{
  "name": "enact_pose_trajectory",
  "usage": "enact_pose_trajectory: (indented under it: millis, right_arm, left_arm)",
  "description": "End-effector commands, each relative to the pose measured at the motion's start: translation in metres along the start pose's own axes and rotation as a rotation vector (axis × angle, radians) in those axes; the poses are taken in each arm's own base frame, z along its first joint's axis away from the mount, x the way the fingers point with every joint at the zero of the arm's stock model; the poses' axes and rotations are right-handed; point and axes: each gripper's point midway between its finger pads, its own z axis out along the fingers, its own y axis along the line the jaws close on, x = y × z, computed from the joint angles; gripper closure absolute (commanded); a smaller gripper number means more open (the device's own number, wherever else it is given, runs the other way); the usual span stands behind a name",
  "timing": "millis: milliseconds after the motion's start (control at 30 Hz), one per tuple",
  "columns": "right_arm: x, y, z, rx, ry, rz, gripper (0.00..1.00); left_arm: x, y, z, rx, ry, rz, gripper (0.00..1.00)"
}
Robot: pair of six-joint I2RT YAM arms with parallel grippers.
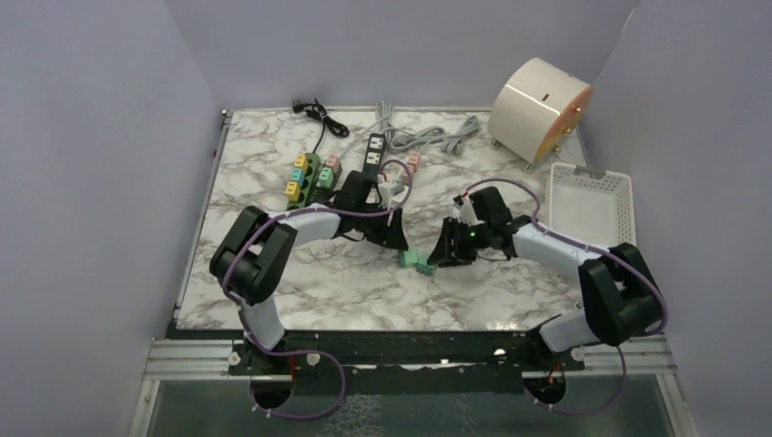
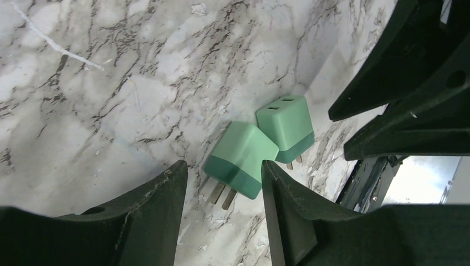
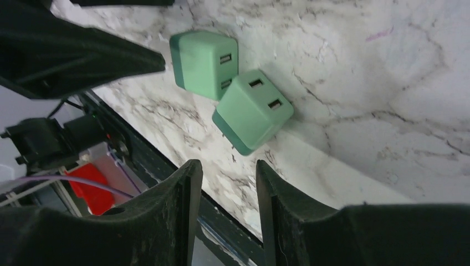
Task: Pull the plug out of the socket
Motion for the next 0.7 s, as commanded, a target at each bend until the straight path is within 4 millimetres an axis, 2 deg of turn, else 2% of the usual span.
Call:
enact_pose_trajectory:
  millis: [0, 200, 467, 667]
  right_arm:
    - [-0.025, 0.009, 0.011, -0.032, -0.078, 0.061, 0.56]
    - [-0.027, 0.001, 0.024, -0.012, -0.05, 0.089, 0.58]
    - [-0.021, -0.011, 0.03, 0.014, -0.048, 0.103, 0.59]
    - [-0.018, -0.015, 0.033, 0.017, -0.042, 0.113, 0.67]
  left_arm:
    - [-0.007, -0.017, -0.001, 0.073, -0.021, 0.113, 0.47]
    - [-0.001, -0.012, 0.005, 0.056, 0.011, 0.124, 0.5]
    - [0.009, -0.008, 0.014, 0.025, 0.043, 0.107, 0.56]
    - [0.022, -0.007, 0.016, -0.012, 0.055, 0.06, 0.65]
